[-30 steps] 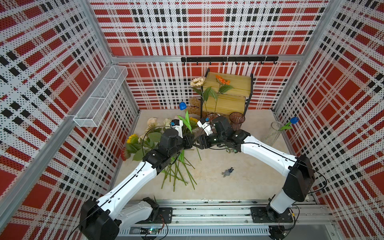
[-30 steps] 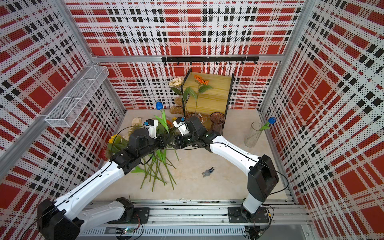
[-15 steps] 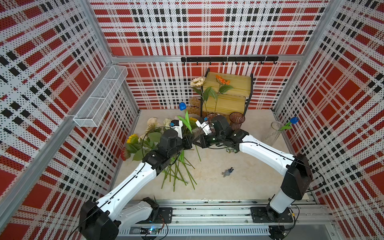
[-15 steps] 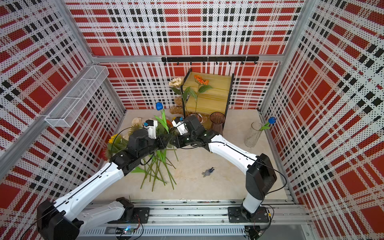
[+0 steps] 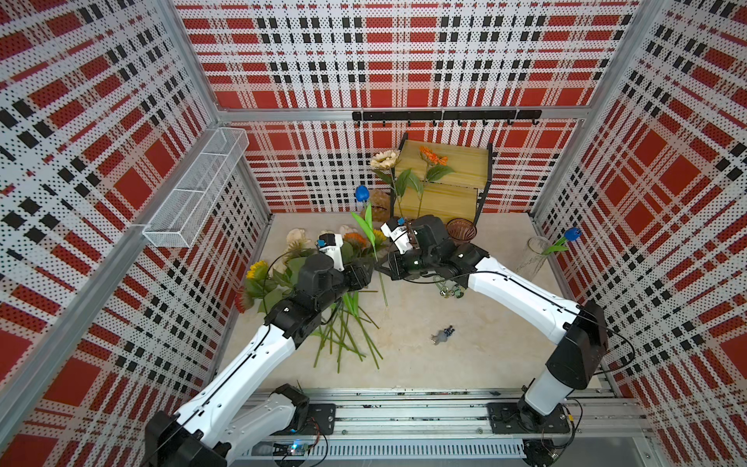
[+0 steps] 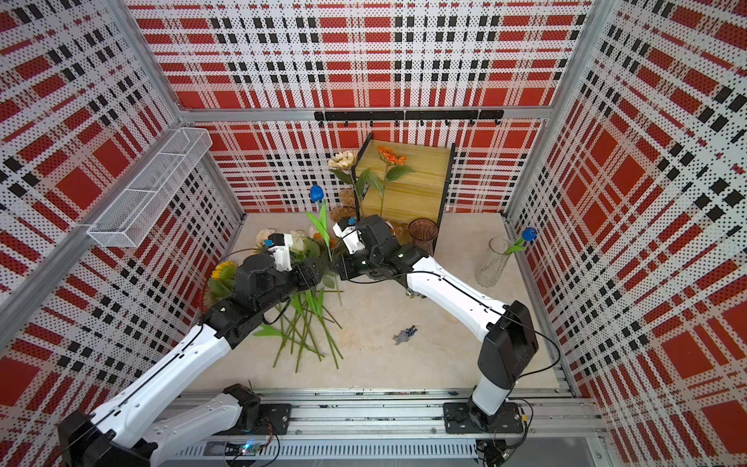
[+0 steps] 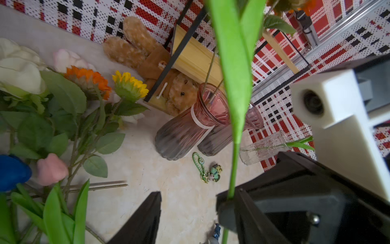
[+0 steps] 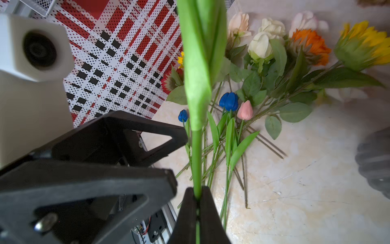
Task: Arrange the flowers in different vases according to their variety
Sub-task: Insert the flower into the vase.
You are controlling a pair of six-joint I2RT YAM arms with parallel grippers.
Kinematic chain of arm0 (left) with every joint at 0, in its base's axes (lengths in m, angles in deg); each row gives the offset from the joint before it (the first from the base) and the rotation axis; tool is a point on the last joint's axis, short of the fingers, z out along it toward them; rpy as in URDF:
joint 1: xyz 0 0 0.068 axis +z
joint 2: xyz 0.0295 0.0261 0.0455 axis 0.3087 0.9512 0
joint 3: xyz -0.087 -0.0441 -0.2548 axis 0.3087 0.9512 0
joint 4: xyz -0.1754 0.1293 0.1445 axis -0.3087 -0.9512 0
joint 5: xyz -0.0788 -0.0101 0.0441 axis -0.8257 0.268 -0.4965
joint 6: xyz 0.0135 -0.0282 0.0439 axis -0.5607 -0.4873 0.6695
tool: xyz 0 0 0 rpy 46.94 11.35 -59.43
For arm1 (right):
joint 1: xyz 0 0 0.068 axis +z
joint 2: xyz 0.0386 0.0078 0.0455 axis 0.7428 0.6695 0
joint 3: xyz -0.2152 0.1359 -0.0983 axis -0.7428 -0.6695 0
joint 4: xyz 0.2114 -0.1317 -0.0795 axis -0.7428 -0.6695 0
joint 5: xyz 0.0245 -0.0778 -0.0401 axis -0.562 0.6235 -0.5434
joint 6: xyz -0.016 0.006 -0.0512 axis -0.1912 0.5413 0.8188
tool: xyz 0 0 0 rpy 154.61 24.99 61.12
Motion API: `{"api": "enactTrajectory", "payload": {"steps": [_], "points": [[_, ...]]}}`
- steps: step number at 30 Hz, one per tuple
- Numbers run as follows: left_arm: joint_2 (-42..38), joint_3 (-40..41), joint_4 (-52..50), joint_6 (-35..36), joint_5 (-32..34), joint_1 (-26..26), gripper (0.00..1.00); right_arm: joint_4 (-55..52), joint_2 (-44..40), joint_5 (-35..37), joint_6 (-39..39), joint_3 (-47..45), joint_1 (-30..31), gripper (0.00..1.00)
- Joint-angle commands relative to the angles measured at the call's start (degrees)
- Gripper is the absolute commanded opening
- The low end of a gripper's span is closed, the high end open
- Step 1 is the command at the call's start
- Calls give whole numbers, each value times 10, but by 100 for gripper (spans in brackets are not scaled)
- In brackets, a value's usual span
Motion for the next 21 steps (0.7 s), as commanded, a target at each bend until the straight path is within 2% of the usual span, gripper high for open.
{"api": "enactTrajectory", "payload": {"steps": [1, 6, 9, 16, 21], "points": [[-38, 18, -43, 5, 19, 30, 62, -37, -39, 64, 38, 37, 4, 0], [-74, 41, -96, 5, 14, 82, 63, -73, -83, 229, 90, 61, -3, 0], [-89, 52, -114, 10, 6, 105, 63, -80, -123, 334, 116, 51, -38, 0], [-98, 69, -124, 17, -7, 143, 63, -74, -211, 408, 163, 35, -238, 0], [-89, 84, -124, 25, -15, 154, 63, -44, -229, 399, 183, -4, -372, 0]]}}
